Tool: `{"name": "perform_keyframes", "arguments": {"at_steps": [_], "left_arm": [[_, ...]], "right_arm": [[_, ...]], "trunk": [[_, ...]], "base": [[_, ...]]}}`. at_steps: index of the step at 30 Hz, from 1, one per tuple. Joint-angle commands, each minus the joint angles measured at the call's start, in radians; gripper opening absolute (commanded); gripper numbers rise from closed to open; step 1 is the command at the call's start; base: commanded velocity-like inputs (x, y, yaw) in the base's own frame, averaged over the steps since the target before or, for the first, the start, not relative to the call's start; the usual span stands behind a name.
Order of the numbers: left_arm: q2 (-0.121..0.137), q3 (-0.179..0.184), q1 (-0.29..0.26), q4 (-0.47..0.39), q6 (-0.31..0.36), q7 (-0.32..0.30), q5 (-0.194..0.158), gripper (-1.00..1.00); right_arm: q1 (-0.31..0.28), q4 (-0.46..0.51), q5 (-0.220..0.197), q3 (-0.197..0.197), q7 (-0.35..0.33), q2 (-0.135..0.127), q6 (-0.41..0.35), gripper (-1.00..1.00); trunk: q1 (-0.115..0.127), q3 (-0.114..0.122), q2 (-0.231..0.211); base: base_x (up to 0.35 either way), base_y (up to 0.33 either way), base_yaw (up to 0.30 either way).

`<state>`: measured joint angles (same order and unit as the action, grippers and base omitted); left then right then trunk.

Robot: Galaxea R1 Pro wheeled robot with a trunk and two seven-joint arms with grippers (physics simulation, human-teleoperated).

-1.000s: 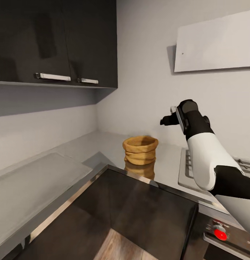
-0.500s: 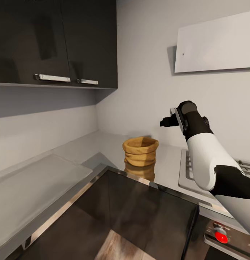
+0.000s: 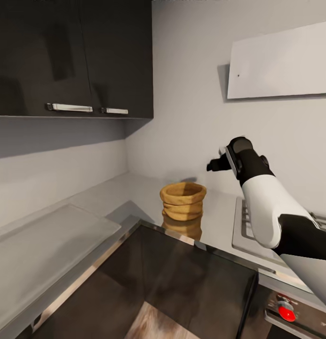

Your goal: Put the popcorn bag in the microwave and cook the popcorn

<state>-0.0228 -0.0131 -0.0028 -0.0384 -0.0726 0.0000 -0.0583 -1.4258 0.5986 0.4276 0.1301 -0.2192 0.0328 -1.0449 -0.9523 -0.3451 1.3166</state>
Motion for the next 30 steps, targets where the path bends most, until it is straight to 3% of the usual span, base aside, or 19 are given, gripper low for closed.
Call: {"name": "perform_keyframes", "arguments": {"at_steps": [1, 13, 30], "left_arm": [[0.0, -0.001, 0.0, 0.0, -0.003, 0.0, -0.006, 1.0], [0.0, -0.001, 0.0, 0.0, -0.003, 0.0, -0.006, 1.0], [-0.001, -0.001, 0.0, 0.0, -0.003, 0.0, -0.006, 1.0]], "right_arm": [[-0.001, -0.011, 0.011, 0.006, -0.008, 0.001, -0.002, 1.0], [-0.001, -0.086, 0.011, 0.006, -0.008, 0.002, -0.002, 1.0], [0.004, -0.091, 0.009, 0.008, -0.008, 0.004, -0.002, 1.0]], "trunk": [[0.004, 0.002, -0.007], [0.05, 0.04, -0.091], [0.115, 0.093, -0.21]], "base": [[0.0, 0.0, 0.0], [0.0, 0.0, 0.0], [0.0, 0.0, 0.0]]}}
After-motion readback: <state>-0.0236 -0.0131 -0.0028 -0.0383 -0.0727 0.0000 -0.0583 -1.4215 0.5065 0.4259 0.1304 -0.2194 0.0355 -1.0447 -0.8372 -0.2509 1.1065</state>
